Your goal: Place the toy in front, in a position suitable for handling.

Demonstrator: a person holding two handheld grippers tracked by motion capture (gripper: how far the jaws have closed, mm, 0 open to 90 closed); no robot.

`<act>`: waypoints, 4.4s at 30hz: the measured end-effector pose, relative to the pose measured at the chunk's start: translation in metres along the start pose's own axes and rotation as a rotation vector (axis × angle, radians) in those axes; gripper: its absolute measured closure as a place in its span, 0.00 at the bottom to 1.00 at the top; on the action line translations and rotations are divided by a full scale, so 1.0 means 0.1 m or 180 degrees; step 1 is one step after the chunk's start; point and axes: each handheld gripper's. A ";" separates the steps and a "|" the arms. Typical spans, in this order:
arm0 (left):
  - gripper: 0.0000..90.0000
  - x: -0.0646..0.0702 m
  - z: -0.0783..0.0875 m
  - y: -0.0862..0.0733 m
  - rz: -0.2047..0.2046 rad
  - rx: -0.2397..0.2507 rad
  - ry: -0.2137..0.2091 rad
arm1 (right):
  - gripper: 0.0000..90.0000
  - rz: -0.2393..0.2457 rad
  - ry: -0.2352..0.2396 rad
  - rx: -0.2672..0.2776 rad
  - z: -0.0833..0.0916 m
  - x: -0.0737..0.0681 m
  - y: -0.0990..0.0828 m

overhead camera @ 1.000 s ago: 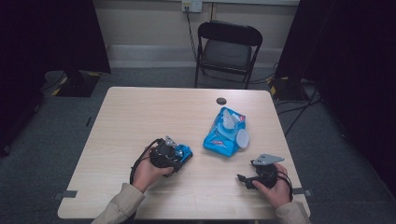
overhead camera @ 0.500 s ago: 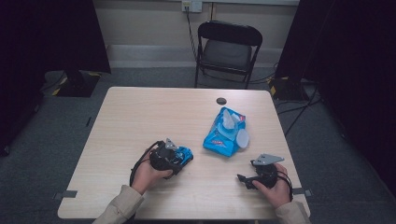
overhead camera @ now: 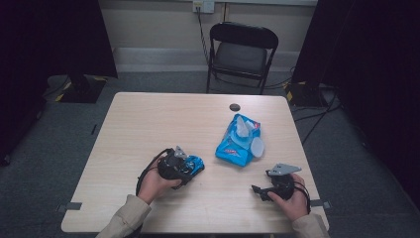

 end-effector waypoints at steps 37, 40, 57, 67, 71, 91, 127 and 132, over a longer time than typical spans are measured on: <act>0.18 -0.06 0.27 -0.28 0.0194 0.0169 0.0045 | 0.16 0.0010 0.0009 0.0005 0.00 0.00 0.00; 0.17 -0.07 0.28 -0.34 0.0203 0.0181 0.0030 | 0.16 0.0008 0.0005 0.0006 0.00 0.00 0.00; 0.27 -0.09 0.28 -0.47 0.0117 0.0098 -0.0048 | 0.16 0.0003 0.0006 0.0007 -0.01 0.00 0.01; 0.27 -0.19 0.39 -0.56 0.0088 0.0126 -0.0107 | 0.16 -0.0001 0.0004 -0.0001 -0.01 0.00 0.01; 0.27 -0.20 0.39 -0.60 0.0043 0.0108 -0.0084 | 0.16 0.0001 0.0007 0.0000 -0.02 0.01 0.01; 0.27 -0.23 0.35 -0.71 0.0031 0.0424 -0.0155 | 0.25 -0.0109 -0.0033 0.0127 0.02 0.14 0.38; 0.26 -0.23 0.30 -0.79 -0.0026 0.0677 -0.0157 | 0.28 -0.0150 -0.0273 0.0235 -0.19 0.59 1.46; 0.26 -0.23 0.30 -0.78 -0.0027 0.0676 -0.0158 | 0.28 -0.0163 -0.0313 0.0204 -0.24 0.64 1.55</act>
Point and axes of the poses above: each handheld gripper's, and its own axes: z roughly backward along the jaws, y roughly out of its top, x roughly to its right, and after that the axes turned 10 degrees about z, right-handed
